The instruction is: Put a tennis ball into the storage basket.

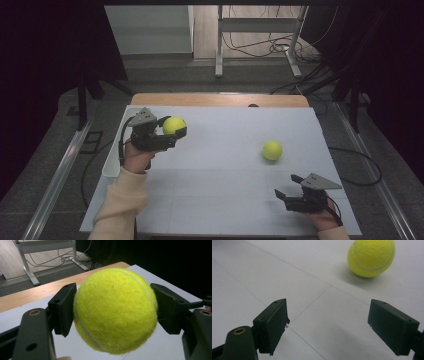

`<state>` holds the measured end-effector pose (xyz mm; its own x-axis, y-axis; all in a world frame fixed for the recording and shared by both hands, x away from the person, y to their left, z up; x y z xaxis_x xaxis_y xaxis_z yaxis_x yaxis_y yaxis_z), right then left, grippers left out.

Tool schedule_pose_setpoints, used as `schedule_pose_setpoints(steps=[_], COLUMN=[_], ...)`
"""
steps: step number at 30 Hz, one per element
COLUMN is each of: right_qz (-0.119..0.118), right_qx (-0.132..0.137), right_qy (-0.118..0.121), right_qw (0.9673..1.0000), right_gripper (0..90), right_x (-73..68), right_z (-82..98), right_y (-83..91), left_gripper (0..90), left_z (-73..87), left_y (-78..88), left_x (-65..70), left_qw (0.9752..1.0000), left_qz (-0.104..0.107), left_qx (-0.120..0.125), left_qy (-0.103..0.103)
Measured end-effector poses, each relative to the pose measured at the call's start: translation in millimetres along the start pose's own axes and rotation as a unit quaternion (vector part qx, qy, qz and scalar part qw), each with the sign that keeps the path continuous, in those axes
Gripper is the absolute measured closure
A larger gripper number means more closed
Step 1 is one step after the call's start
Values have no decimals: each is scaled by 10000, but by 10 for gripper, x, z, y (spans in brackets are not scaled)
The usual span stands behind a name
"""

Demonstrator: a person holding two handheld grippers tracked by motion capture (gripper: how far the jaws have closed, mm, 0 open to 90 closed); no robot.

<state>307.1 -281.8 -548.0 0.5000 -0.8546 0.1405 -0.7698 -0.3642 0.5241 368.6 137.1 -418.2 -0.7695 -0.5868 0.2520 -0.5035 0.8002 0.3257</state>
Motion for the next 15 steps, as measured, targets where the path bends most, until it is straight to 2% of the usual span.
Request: schedule_pose_setpoints(steps=[8, 15], right_qz=[9, 7], right_qx=[-1, -7], right_qy=[12, 9], right_qw=[10000, 10000], right_gripper=[170, 170], right_x=[-2, -3], right_z=[0, 1], right_y=[-1, -1], left_gripper=[263, 263], left_z=[-13, -20], left_y=[108, 167], left_x=[-83, -126], left_qw=[9998, 9996], left_qz=[-161, -218], left_qx=[85, 133], left_qy=[55, 108])
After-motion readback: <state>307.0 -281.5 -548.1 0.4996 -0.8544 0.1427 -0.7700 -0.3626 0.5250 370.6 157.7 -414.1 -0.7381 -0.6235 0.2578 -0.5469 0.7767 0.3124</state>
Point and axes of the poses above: each handheld gripper's, and its own axes: y roughly backward along the jaws, z roughly out of its underside, x roughly to its right, the point moved 6 cm from there along -y, roughly forward along the jaws, and after that the axes turned 14 degrees about z, right-handed, at the moved point
